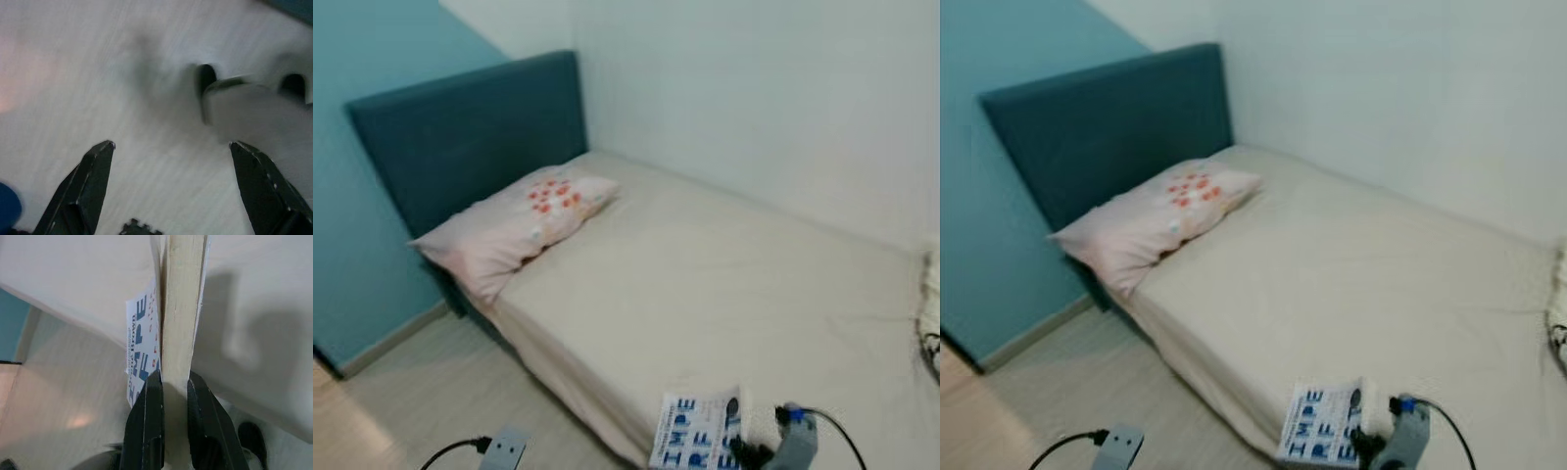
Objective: Clean up the room
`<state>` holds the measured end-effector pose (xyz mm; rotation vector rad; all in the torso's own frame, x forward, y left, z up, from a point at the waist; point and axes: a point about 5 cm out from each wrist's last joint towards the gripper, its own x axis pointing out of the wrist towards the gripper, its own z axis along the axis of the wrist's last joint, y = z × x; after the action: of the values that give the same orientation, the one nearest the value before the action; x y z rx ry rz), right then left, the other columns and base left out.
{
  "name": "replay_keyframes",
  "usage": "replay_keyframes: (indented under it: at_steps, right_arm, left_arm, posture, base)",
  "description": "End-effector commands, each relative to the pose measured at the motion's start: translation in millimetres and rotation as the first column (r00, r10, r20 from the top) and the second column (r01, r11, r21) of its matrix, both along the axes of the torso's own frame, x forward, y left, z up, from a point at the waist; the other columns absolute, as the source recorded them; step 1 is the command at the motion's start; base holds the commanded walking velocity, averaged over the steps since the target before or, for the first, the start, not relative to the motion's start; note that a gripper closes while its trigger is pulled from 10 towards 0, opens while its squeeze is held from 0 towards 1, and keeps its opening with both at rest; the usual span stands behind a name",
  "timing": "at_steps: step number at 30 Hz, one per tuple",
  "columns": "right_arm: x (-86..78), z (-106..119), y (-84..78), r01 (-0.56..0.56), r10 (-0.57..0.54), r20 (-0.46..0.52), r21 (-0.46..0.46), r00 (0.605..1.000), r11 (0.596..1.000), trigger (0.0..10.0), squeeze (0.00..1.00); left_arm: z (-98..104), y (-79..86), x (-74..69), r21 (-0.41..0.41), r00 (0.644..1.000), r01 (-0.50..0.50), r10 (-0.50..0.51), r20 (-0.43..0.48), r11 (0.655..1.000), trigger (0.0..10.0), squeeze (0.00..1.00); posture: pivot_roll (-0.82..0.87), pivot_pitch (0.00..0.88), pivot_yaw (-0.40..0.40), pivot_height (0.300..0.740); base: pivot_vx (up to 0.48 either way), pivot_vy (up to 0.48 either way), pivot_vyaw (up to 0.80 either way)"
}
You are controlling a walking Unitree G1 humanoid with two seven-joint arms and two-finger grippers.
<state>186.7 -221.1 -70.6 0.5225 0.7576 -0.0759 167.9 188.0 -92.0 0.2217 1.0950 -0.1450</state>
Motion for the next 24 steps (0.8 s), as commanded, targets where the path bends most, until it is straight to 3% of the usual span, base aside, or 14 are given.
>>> replay_keyframes:
  at_steps: [1, 7, 10, 24]
  right_arm:
    - [7.2, 0.0, 20.0, -0.042, 0.041, 0.019, 0.04, 0.999, 0.998, 10.0, 0.0]
    - [19.2, 6.4, 17.0, 0.001, -0.001, 0.051, -0.003, 0.999, 1.0, 10.0, 0.0]
    - [31.2, 15.1, 14.2, -0.048, 0.05, 0.102, -0.029, 0.993, 0.998, 10.0, 0.0]
    - [62.2, 37.7, 27.0, -0.209, 0.226, 0.238, -0.096, 0.944, 0.973, 10.0, 0.0]
  left_arm:
    - [0.3, 4.6, -0.7, 0.014, 1.0, 0.009, -0.009, -0.006, 1.0, 10.0, 0.0]
    - [-0.4, 3.8, -2.0, 0.017, 1.0, 0.018, -0.018, -0.009, 1.0, 10.0, 0.0]
    - [-0.7, 5.7, -3.3, 0.023, 1.0, 0.015, -0.015, -0.013, 1.0, 10.0, 0.0]
    - [-1.4, 4.9, -4.7, 0.023, 1.0, 0.021, -0.021, -0.017, 1.0, 10.0, 0.0]
  posture:
    - [0.03, 0.0, 0.005, 0.74]
    - [0.02, 0.0, 0.007, 0.74]
    - [0.02, 0.0, 0.005, 0.74]
    - [0.02, 0.0, -0.003, 0.74]
  base:
    - [0.0, 0.0, 0.76]
    - [0.264, 0.0, 0.0]
    - [0.337, 0.0, 0.0]
    - [0.342, 0.0, 0.78]
